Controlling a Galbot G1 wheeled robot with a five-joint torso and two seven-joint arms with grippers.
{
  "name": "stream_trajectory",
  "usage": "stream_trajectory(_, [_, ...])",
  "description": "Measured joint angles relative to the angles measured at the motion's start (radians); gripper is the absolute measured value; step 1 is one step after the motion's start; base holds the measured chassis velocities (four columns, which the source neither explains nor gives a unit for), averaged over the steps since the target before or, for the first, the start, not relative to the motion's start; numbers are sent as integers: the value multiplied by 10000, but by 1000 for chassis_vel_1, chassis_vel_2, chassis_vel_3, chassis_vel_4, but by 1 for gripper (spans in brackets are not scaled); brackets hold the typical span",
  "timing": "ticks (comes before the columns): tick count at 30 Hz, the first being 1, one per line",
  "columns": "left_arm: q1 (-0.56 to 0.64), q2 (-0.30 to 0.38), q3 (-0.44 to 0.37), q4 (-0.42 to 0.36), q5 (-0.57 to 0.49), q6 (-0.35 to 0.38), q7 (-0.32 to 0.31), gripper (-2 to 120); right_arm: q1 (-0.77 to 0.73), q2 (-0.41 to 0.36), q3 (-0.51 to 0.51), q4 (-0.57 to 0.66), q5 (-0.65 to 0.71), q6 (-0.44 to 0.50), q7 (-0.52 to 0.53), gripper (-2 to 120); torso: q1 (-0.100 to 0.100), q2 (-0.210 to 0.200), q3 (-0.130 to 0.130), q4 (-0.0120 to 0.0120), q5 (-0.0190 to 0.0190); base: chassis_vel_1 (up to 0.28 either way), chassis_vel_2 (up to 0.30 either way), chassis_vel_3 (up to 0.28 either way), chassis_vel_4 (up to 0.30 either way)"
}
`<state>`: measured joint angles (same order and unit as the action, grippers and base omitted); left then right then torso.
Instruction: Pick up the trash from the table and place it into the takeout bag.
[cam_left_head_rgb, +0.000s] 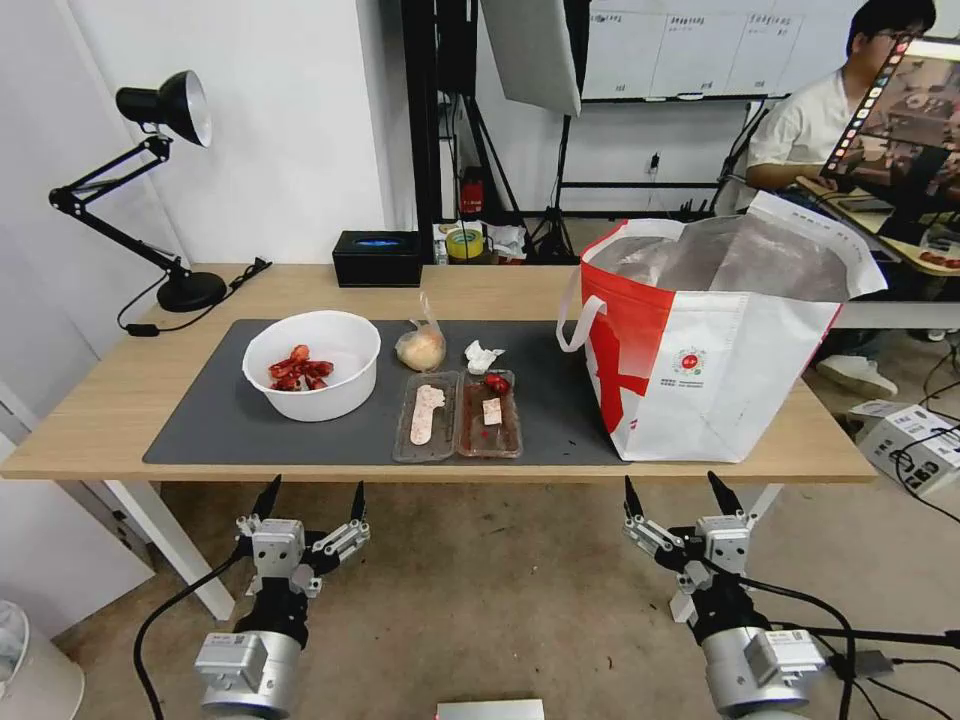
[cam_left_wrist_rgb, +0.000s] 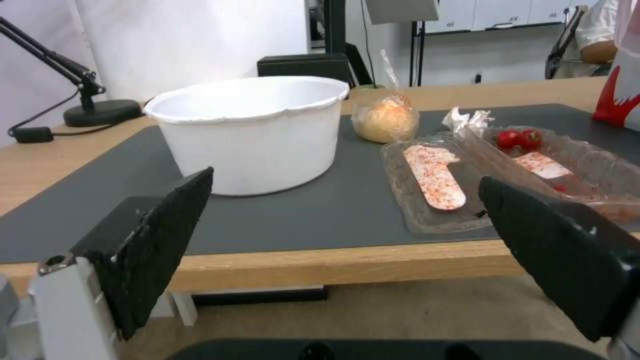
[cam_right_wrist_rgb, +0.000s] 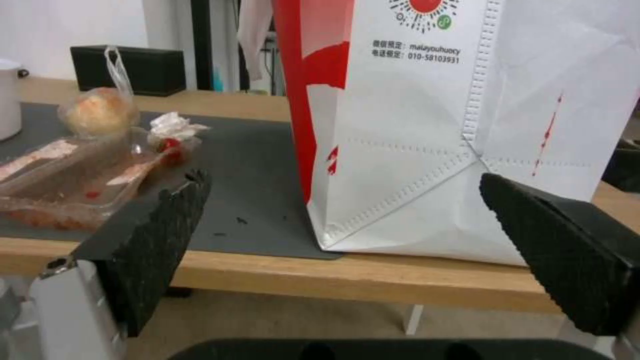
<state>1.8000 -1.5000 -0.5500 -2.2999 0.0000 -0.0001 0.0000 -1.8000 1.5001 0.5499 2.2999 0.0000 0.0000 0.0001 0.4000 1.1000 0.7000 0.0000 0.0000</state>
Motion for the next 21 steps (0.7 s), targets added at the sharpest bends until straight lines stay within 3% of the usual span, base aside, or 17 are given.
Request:
stream_trajectory(17, [-4,7,-2,0,-19,0,0,100,18,-36,0,0,39,-24,9,100,0,0,0,0,0,0,0,0,0])
stream_trajectory(21, [-110,159,-118,-49,-366,243,-140,100,351,-591,34,37,666,-534,197,100,0,0,0,1,-1,0,0,0,0])
